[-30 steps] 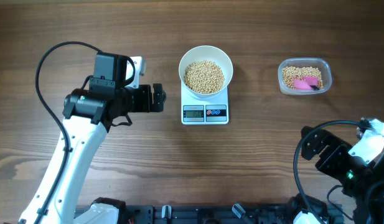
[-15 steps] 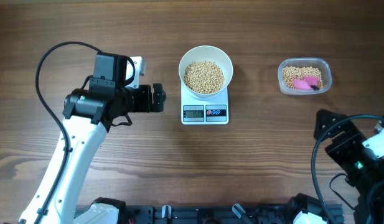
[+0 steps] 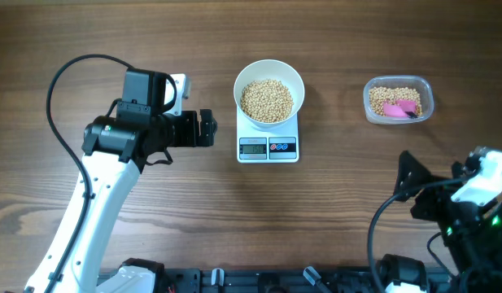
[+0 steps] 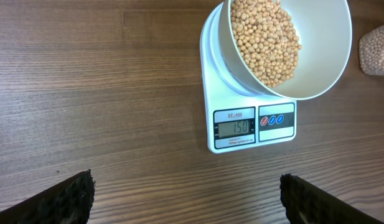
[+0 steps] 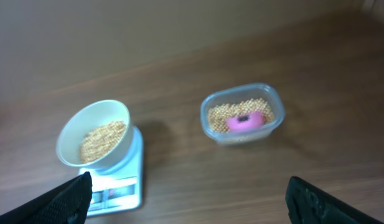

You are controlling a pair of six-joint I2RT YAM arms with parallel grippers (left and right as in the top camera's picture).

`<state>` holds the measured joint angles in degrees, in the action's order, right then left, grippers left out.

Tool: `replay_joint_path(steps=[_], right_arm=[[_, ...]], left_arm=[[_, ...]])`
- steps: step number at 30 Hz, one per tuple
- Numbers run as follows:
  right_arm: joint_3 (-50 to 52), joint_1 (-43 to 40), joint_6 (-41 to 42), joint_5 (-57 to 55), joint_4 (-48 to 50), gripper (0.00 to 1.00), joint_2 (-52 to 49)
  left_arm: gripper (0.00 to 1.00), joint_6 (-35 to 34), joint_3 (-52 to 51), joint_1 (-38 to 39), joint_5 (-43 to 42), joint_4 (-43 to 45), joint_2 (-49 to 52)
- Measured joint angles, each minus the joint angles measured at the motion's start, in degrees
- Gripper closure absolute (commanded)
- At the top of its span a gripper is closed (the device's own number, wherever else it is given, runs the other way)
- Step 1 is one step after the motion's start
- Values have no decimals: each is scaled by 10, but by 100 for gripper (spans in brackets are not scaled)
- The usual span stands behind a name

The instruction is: Scoop item into bowl and weigh 150g on scale

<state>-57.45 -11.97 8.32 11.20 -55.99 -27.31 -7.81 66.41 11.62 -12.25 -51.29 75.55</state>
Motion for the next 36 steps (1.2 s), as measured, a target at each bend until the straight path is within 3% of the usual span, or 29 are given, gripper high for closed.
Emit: replay_joint_path(steps=[7,12,15,21,25,36], right_arm=[[115,35,-114,-30,57,0,133],[203,45,-143,-37,89,0,216],[275,47,-148,-38,171,0,250],[434,88,-154,-40,397,0,262],[485,95,-155,-40,479,0,263],[541,96,-155,-62,535,0,264]], left_arm=[[0,0,0,0,0,0,0],[0,0,0,0,0,0,0],[0,0,0,0,0,-1,0],[0,0,0,0,0,0,0],[0,0,0,0,0,0,0],[0,0,0,0,0,0,0]])
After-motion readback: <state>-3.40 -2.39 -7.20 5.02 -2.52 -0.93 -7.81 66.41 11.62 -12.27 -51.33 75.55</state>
